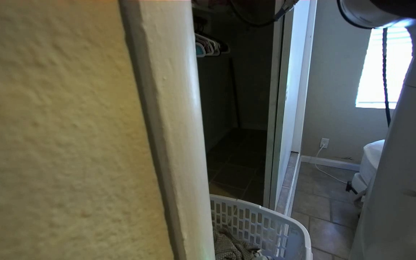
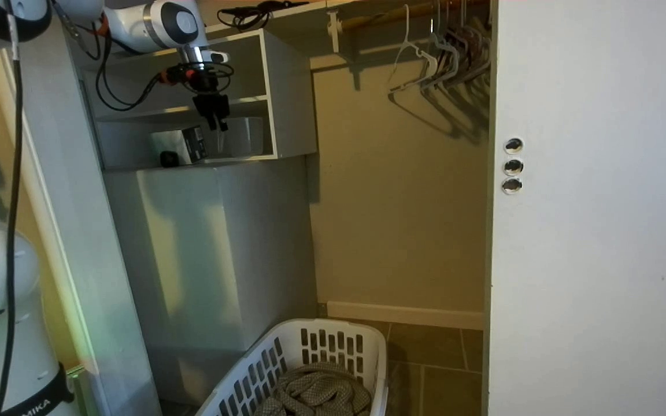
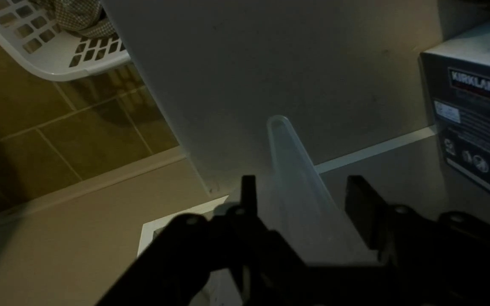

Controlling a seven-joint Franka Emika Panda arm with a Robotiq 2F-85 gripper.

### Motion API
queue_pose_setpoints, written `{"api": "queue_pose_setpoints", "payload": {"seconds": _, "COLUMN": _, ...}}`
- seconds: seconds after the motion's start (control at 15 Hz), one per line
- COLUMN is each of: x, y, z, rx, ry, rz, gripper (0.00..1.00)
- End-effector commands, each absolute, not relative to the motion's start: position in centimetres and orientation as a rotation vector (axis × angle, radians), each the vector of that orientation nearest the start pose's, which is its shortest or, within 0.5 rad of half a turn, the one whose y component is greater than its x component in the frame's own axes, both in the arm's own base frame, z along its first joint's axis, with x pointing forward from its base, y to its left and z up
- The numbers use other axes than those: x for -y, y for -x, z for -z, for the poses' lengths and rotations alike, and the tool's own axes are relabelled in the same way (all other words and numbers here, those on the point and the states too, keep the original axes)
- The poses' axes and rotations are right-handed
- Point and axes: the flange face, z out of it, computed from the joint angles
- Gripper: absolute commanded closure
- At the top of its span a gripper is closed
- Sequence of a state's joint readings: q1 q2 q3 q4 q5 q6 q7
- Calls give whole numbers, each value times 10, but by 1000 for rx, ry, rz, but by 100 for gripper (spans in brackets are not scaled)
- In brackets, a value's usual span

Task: Move the clear jar from the bottom shelf onto the top shelf

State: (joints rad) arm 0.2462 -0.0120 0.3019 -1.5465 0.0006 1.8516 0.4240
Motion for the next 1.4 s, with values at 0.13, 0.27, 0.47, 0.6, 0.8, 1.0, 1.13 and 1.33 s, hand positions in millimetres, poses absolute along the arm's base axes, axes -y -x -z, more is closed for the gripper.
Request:
{"api": "queue_pose_setpoints", "payload": {"seconds": 0.13, "x": -310, "y": -499, "z": -676, "rx": 176, "ry": 2972, "rz": 456, "gripper": 51}}
{"api": "queue_pose_setpoints", "payload": {"seconds": 0.27, "x": -310, "y": -499, "z": -675, "rx": 179, "ry": 2977, "rz": 458, "gripper": 60}}
{"api": "queue_pose_setpoints", "payload": {"seconds": 0.47, "x": -310, "y": -500, "z": -673, "rx": 184, "ry": 2989, "rz": 466, "gripper": 82}}
{"api": "queue_pose_setpoints", "payload": {"seconds": 0.6, "x": -309, "y": -500, "z": -673, "rx": 184, "ry": 2997, "rz": 471, "gripper": 92}}
{"api": "queue_pose_setpoints", "payload": {"seconds": 0.8, "x": -306, "y": -501, "z": -673, "rx": 190, "ry": 3001, "rz": 470, "gripper": 93}}
{"api": "queue_pose_setpoints", "payload": {"seconds": 1.0, "x": -306, "y": -499, "z": -675, "rx": 192, "ry": 3003, "rz": 471, "gripper": 93}}
{"api": "queue_pose_setpoints", "payload": {"seconds": 1.13, "x": -306, "y": -497, "z": -677, "rx": 201, "ry": 3003, "rz": 467, "gripper": 93}}
{"api": "queue_pose_setpoints", "payload": {"seconds": 1.33, "x": -306, "y": -492, "z": -681, "rx": 214, "ry": 3008, "rz": 454, "gripper": 93}}
